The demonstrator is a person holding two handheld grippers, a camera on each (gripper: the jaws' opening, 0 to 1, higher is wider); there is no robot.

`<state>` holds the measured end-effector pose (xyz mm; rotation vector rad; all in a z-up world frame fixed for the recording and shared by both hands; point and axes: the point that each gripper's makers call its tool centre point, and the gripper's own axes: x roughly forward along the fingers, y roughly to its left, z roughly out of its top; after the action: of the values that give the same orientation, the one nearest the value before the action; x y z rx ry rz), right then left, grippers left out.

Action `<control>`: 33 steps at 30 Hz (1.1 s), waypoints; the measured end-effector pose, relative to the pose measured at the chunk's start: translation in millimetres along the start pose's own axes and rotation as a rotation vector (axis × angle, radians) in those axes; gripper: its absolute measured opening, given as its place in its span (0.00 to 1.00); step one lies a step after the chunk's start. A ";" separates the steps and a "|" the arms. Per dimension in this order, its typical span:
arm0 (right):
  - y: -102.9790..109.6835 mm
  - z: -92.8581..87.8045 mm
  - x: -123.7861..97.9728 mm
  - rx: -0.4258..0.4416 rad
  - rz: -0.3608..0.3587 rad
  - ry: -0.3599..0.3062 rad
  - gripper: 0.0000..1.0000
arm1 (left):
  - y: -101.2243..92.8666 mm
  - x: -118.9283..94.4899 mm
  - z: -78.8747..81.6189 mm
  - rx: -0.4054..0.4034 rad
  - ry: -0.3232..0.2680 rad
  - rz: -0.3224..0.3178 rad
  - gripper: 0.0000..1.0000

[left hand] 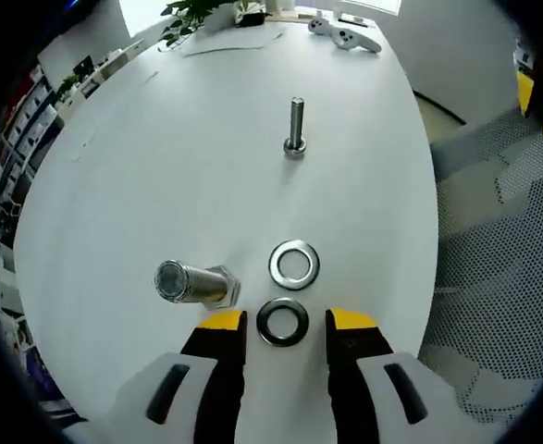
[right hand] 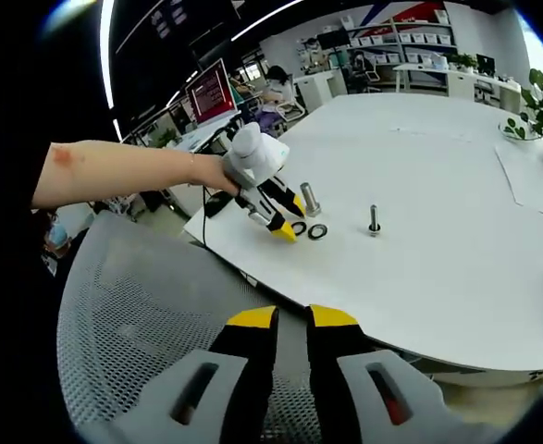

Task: Place the washer onto the threaded stud by aligning its center hole with the stud, sliding it down to the base, and recovering from edge contact or off-axis alignment until the washer reaches the visible bottom stop.

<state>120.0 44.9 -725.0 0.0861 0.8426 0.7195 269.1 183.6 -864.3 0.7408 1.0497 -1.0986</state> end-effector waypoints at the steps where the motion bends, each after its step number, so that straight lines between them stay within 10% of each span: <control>1: 0.2 -0.2 0.0 0.001 0.001 0.001 0.15 | -0.6 1.3 -1.6 0.005 0.006 0.002 0.33; 33: -1.4 -0.8 0.5 0.005 -0.002 0.005 0.15 | 0.2 2.4 -0.2 0.198 0.164 -0.037 0.31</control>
<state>120.5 44.0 -726.3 0.0881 0.8487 0.7163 269.4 183.0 -866.7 0.9863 1.1058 -1.2009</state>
